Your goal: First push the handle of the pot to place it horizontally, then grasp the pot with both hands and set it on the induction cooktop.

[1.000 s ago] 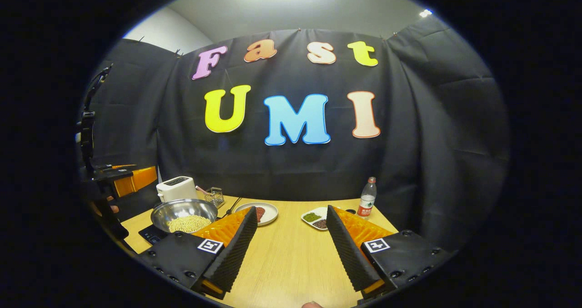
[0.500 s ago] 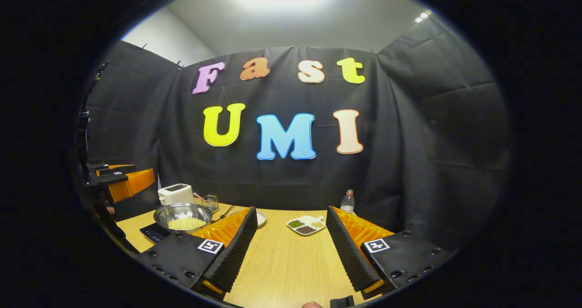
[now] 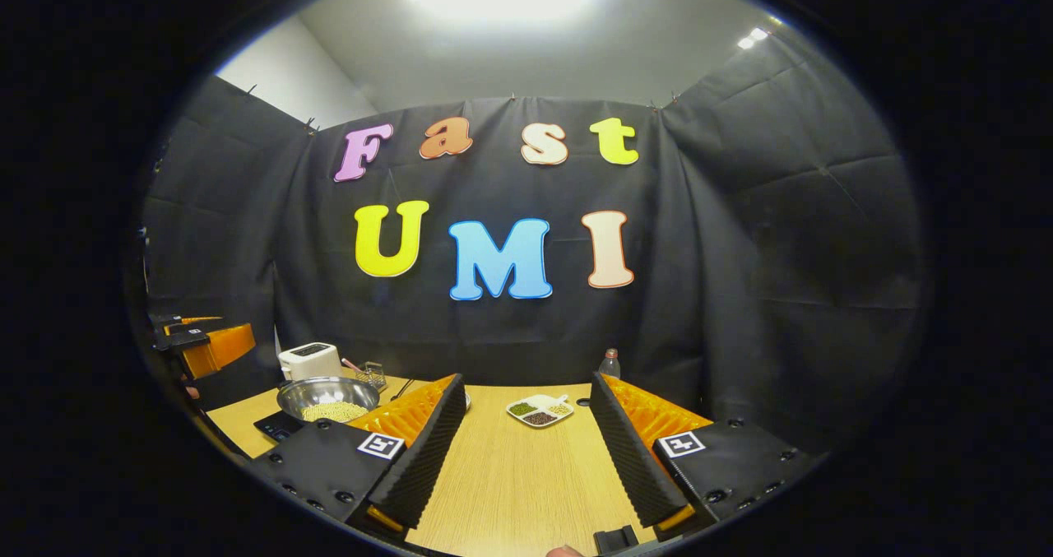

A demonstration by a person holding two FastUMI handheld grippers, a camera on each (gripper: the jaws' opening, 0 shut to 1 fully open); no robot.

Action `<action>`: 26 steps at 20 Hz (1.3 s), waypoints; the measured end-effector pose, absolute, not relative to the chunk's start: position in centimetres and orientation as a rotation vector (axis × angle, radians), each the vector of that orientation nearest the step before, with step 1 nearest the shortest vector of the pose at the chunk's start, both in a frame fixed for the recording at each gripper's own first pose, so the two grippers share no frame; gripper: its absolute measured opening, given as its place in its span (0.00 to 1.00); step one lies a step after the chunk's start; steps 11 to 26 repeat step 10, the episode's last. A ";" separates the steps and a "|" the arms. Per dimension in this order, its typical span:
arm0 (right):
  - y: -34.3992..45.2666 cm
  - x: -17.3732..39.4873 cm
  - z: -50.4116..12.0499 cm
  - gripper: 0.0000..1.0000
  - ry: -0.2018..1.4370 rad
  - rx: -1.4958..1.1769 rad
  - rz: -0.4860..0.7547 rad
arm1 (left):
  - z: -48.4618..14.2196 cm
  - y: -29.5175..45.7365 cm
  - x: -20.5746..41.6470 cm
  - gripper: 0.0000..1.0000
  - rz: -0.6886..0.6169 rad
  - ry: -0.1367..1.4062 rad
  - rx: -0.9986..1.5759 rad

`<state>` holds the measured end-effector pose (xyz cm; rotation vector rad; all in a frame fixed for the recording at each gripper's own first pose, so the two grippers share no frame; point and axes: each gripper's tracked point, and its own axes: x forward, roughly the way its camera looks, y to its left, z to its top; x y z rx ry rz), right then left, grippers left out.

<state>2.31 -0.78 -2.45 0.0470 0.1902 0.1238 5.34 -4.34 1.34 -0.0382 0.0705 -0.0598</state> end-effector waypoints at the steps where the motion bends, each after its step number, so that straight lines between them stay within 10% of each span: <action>1: -0.7 2.0 -2.2 0.96 0.184 0.053 0.117 | 1.5 -3.4 5.1 0.80 -0.052 0.064 -0.038; 26: -1.1 -0.8 -0.2 0.96 0.131 0.015 0.075 | 3.2 1.3 2.4 0.80 -0.035 0.026 -0.018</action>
